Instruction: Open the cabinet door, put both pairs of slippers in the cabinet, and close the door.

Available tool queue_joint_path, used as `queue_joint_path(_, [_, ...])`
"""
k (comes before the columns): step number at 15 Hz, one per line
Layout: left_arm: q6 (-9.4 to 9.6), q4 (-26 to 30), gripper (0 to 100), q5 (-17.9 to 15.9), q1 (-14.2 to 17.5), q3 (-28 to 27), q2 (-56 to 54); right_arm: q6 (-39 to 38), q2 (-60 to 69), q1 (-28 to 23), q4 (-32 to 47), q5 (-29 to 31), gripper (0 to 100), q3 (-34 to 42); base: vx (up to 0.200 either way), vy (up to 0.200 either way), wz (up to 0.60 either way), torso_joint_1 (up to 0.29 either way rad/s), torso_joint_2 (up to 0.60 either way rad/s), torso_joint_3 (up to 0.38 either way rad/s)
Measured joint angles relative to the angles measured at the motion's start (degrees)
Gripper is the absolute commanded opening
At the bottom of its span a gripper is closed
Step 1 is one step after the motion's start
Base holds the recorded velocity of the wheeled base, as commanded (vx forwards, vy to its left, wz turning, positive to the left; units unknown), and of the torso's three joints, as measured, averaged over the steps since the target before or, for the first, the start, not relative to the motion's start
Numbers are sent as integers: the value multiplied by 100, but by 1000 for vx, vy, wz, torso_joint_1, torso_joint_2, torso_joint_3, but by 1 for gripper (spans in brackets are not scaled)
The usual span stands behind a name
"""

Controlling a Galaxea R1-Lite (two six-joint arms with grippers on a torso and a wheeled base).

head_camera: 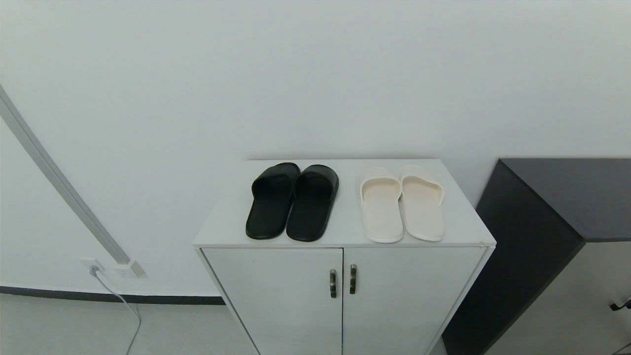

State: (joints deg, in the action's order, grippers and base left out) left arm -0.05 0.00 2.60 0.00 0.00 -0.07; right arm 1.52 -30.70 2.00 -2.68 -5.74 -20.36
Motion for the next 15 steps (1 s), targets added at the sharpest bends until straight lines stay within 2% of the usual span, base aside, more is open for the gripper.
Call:
queue_joint_path(2, [2, 0, 0, -2, 0, 0, 0, -478, -959, 530, -501, 293, 100, -102, 0, 0, 0, 0, 0, 0])
queue_joint_path(6, [5, 0, 0, -15, 0, 0, 0, -1610, -2856, 2937, -1719, 2459, 100, -544, 0, 0, 0, 0, 0, 0])
queue_joint_path(8, [5, 0, 0, -24, 0, 0, 0, -1920, -3984, 3717, -2124, 3324, 100, -1062, 0, 0, 0, 0, 0, 0])
queue_joint_path(11, [5, -2, 0, -30, 0, 0, 0, -2115, -5499, 4270, -2477, 4200, 100, -2080, 0, 0, 0, 0, 0, 0])
queue_joint_path(15, [0, 0, 0, -33, 0, 0, 0, -1988, -6985, 4347, -2898, 4621, 100, -3259, 0, 0, 0, 0, 0, 0])
